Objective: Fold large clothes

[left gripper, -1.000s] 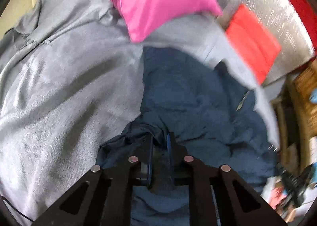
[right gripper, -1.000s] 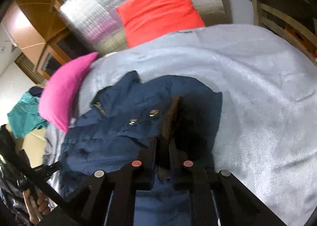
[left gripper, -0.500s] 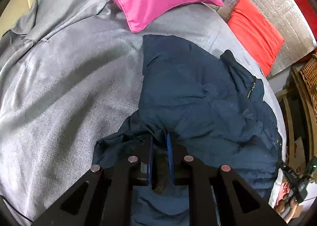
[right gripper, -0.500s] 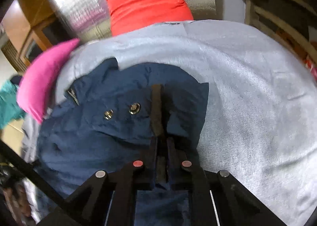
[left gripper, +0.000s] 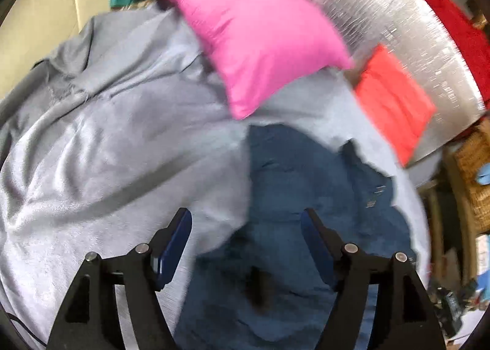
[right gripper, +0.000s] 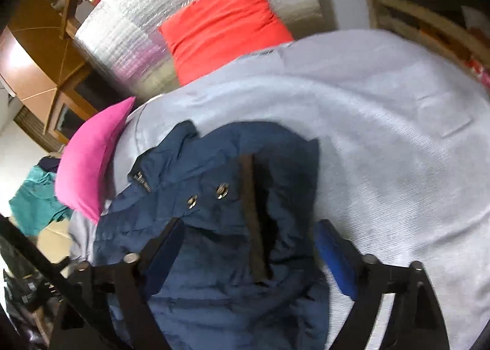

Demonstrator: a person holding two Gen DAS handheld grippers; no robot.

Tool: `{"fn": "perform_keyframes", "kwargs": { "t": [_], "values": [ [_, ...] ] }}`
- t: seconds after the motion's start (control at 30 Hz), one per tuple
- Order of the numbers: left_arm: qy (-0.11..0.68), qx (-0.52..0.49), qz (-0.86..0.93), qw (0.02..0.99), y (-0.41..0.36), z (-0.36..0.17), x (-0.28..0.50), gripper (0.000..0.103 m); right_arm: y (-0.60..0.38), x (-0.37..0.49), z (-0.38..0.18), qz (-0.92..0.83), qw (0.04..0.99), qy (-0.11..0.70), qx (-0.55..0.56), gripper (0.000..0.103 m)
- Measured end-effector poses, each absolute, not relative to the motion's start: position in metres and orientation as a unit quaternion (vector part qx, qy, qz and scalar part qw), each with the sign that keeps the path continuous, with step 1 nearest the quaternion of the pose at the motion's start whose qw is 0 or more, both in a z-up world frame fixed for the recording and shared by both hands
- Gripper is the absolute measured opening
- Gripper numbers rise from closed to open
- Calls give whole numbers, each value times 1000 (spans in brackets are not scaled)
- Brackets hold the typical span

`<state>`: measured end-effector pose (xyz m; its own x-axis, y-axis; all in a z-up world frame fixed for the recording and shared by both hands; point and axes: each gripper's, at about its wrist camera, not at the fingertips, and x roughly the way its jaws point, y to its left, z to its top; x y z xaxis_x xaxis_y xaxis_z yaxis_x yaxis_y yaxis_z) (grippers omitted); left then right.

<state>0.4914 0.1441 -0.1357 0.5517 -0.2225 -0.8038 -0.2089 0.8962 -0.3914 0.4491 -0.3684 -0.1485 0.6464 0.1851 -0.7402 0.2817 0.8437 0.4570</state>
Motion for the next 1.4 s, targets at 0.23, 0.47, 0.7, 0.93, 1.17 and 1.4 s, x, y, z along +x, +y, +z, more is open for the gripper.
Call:
{"fn": "perform_keyframes", "kwargs": {
  "t": [0.23,0.47,0.7,0.93,1.17,1.4],
  "values": [
    [514,-202,-12,833,132,-176,504,52,-360,457,-173,-20,849,452,274,41],
    [506,-134,26,851,119,-194,516,52,-347,467,-181,-59,855,477,195,19],
    [497,-123,41,858,120,-176,509,52,-349,457,-166,-30,865,456,206,28],
    [445,-153,42,882,142,-137,457,59,-371,415,-130,-9,881,402,249,87],
    [386,-139,50,911,142,-110,355,63,-363,321,-95,-23,916,353,191,87],
    [293,-87,39,951,137,-88,246,81,-322,218,-48,-54,961,238,130,88]
  ]
}}
